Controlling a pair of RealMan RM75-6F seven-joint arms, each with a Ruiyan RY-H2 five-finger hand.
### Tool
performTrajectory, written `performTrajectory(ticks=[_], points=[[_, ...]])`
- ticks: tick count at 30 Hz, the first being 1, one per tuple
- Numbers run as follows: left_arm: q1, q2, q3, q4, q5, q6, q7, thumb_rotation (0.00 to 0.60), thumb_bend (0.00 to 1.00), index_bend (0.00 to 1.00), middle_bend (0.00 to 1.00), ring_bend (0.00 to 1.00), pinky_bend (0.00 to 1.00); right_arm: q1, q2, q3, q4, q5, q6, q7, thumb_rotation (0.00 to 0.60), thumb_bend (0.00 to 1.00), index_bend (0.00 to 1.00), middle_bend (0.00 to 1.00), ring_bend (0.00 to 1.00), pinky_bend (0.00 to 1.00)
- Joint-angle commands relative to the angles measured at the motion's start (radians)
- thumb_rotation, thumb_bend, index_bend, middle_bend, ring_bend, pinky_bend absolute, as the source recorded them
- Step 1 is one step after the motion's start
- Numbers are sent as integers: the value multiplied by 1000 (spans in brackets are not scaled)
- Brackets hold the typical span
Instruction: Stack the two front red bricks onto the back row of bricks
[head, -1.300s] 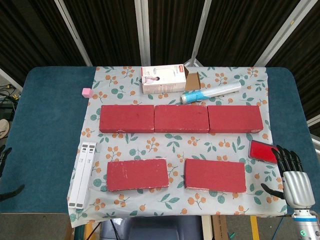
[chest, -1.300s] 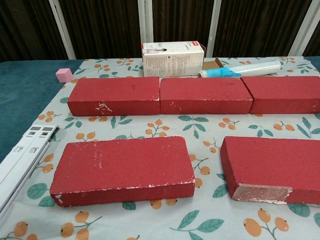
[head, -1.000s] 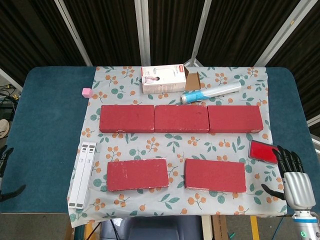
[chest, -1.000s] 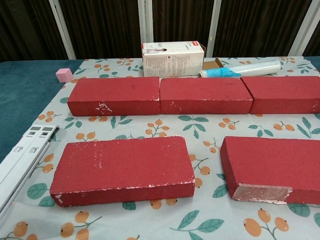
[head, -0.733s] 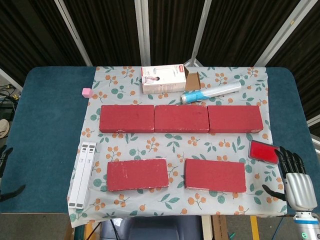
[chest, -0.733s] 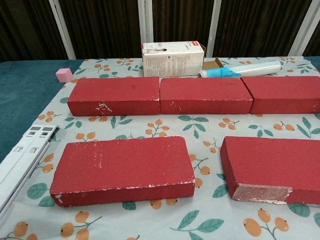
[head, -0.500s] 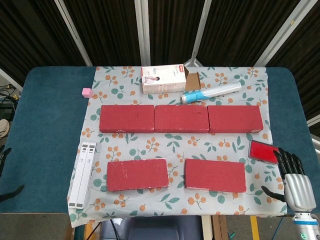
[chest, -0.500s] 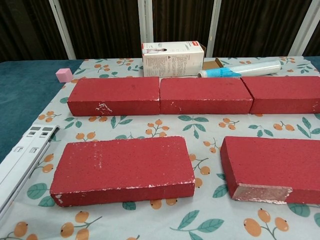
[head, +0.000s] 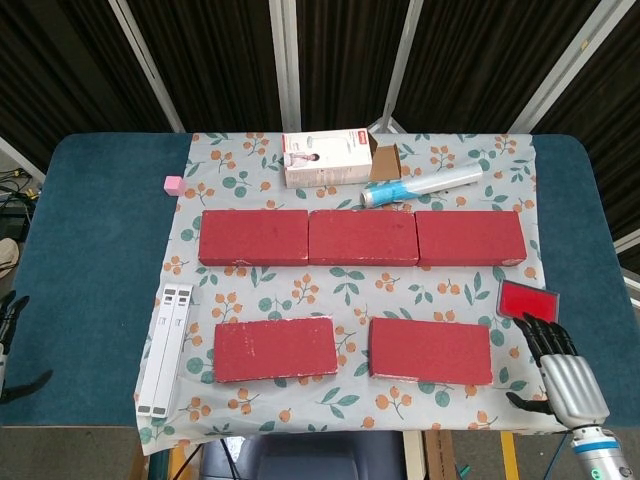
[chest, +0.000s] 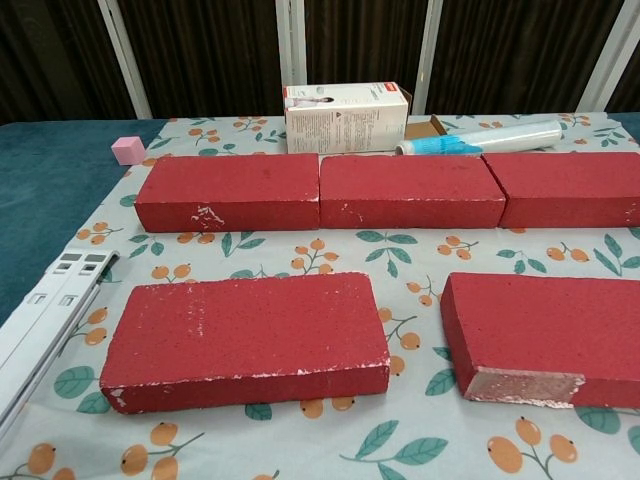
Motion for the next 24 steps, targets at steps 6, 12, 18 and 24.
performTrajectory(ticks=[6,12,18,24], points=[[6,-2,-17,19,5,31,-54,600,0,62,0,0,132,50,-14,14,-130,114,-100,-172,600,153,0,0,0,0],[14,-5,-24,46,21,61,-105,600,0,62,0,0,132,90,-60,28,-191,222,-160,-316,600,152,0,0,0,0],[13,0,-24,53,12,49,-116,600,0,62,0,0,132,125,-120,43,-225,318,-181,-441,600,152,0,0,0,0],[11,3,-24,51,4,40,-116,600,0,62,0,0,132,159,-175,60,-238,372,-177,-528,600,152,0,0,0,0]])
